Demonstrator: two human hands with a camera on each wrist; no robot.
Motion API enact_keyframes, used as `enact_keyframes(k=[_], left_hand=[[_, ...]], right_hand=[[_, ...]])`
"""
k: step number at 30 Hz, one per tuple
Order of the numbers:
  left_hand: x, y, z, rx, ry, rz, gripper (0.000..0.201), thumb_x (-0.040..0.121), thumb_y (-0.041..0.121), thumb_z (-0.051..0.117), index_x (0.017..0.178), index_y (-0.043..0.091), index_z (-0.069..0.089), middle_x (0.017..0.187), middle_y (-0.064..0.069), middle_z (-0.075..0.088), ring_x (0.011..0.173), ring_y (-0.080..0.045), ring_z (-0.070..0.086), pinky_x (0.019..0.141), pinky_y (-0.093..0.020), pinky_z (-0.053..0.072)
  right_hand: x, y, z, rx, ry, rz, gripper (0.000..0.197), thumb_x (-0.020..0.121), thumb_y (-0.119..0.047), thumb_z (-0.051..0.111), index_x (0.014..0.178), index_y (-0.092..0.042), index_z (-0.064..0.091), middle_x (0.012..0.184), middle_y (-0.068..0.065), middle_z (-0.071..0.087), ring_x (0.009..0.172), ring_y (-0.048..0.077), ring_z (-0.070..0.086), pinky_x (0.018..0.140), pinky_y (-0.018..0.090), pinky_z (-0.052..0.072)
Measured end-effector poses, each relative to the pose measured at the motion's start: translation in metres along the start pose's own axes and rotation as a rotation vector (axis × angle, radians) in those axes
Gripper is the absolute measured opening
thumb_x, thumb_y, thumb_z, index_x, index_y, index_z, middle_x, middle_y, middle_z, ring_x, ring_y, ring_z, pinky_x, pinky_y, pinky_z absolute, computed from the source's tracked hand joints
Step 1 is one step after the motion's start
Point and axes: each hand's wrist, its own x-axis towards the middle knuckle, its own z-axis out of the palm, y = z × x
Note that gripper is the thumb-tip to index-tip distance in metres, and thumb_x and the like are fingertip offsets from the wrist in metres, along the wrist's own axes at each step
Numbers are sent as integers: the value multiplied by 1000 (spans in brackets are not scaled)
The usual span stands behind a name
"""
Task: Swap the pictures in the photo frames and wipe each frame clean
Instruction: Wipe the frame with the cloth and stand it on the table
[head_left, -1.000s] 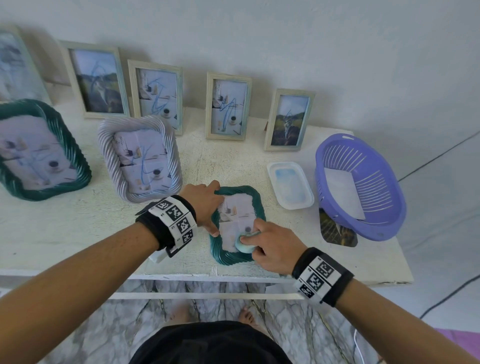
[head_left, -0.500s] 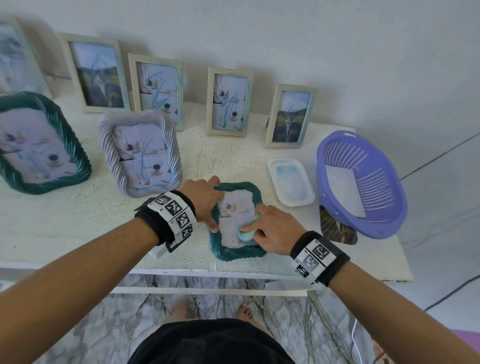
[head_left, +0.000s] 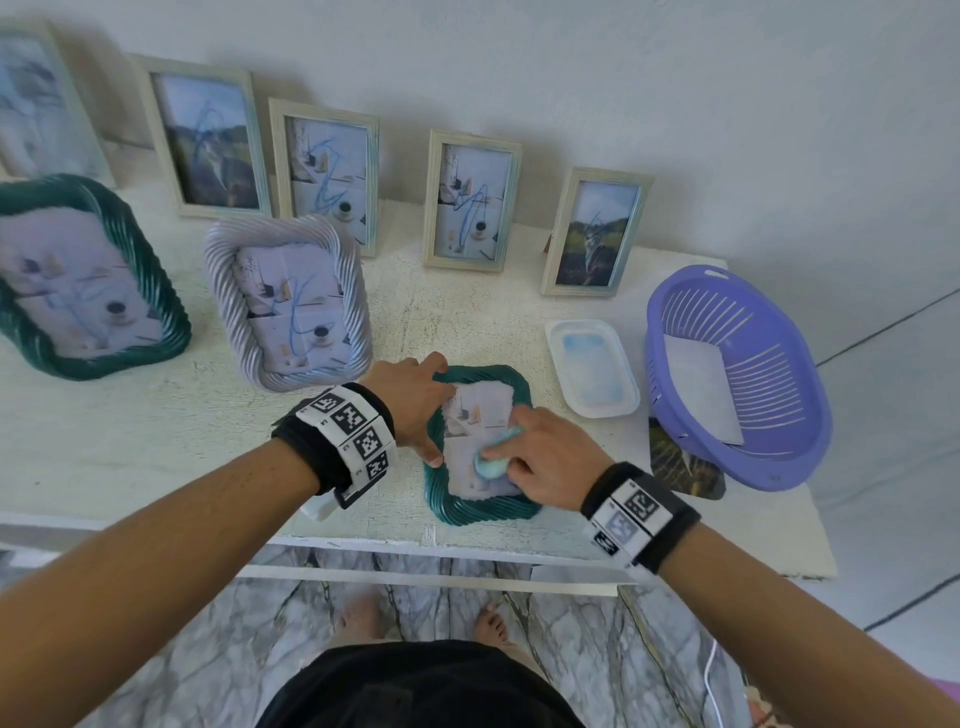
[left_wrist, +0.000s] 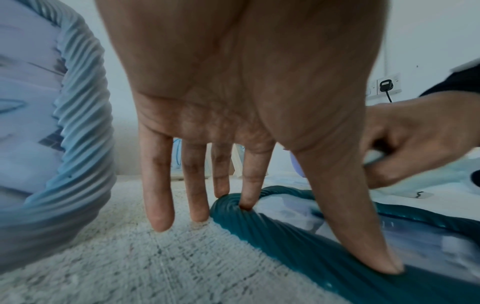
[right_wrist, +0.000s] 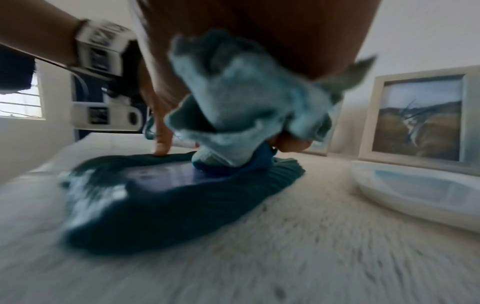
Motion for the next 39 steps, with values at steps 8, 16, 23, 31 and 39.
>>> enact_keyframes(k=[8, 16, 23, 31, 39], left_hand=[[-3, -3, 3, -22, 21, 7, 88, 68, 69, 70, 139, 24, 43, 149, -1, 26, 122, -26, 46, 86, -39, 47], [-3, -3, 2, -16, 20, 7, 90, 66, 71, 70, 139, 25, 43, 149, -1, 26, 122, -26, 46, 83, -38, 46], [-4, -5, 3, -30, 19, 16, 91, 68, 72, 68, 142, 27, 40, 150, -1, 25, 124, -26, 44, 86, -39, 47], [-3, -4, 5, -42, 31, 8, 91, 69, 71, 69, 142, 26, 40, 150, -2, 25, 124, -26, 44, 85, -39, 45], [-1, -5, 9, -68, 37, 3, 93, 70, 69, 69, 145, 26, 36, 151, -1, 22, 127, -27, 39, 88, -41, 45]], right_hand=[[36, -16, 1, 125, 71, 146, 38, 95, -18, 43, 128, -21, 60, 100, 5, 45, 92, 25, 52, 78, 31, 42], [7, -33, 17, 191, -53, 83, 36, 94, -24, 47, 126, -30, 62, 94, -3, 44, 84, 15, 49, 73, 30, 40], [-11, -25, 6, 92, -144, 69, 37, 93, -29, 46, 123, -41, 63, 94, -6, 45, 83, 9, 46, 71, 27, 37], [-18, 7, -13, -58, -145, 65, 38, 87, -25, 46, 111, -41, 70, 86, -2, 45, 74, 14, 40, 63, 28, 26], [8, 24, -26, -174, -58, 72, 57, 81, -41, 23, 110, -38, 71, 86, -2, 43, 74, 17, 39, 67, 32, 39]])
